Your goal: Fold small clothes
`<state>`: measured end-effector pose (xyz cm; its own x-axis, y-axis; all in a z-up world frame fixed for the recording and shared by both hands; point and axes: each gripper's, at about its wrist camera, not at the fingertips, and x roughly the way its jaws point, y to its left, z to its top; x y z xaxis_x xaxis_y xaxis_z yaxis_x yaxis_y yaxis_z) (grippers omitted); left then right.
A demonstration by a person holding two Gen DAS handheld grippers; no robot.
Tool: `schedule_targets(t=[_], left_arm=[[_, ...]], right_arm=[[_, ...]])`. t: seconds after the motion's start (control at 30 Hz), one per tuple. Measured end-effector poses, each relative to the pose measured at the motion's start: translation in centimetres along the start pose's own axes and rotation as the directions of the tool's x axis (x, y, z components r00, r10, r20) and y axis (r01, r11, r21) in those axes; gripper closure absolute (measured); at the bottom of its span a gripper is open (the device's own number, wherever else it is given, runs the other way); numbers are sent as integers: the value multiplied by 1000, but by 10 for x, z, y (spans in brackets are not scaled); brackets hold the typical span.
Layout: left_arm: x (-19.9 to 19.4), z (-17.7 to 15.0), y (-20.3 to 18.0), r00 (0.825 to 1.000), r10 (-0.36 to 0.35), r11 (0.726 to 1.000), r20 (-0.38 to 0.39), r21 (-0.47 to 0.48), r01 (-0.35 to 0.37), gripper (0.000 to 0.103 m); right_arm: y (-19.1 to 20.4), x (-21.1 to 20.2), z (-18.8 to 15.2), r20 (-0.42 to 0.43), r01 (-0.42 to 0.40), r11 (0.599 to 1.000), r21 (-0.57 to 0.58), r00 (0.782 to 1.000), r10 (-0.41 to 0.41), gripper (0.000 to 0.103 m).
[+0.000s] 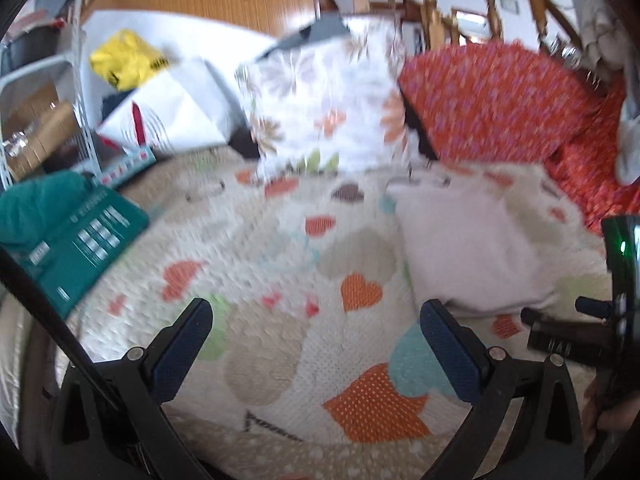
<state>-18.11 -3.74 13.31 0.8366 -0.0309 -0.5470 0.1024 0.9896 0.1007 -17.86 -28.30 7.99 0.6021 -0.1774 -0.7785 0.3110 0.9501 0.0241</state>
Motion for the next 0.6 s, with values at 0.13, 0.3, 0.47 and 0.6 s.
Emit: schedule_targets(t=[0.13,0.3,0.47,0.6], left_arm=[[-23,14,6,1000,-9,999,11,-32,9,0],[-16,15,5,995,-50,997,-88,-62,45,0],[6,-2,-4,983,-40,999,-180,-34,35,0],[22,-14,-13,971,-41,999,-236,-15,39,0]], right_arm=[[-4,-66,24,195,-47,998,41,980,38,3],[7,-88,16,280,13,1000,-6,960,-11,1],[12,-56,-16,168,44,998,-38,985,-37,1],[4,-40,-28,106,53,998,-40,993,-49,1]])
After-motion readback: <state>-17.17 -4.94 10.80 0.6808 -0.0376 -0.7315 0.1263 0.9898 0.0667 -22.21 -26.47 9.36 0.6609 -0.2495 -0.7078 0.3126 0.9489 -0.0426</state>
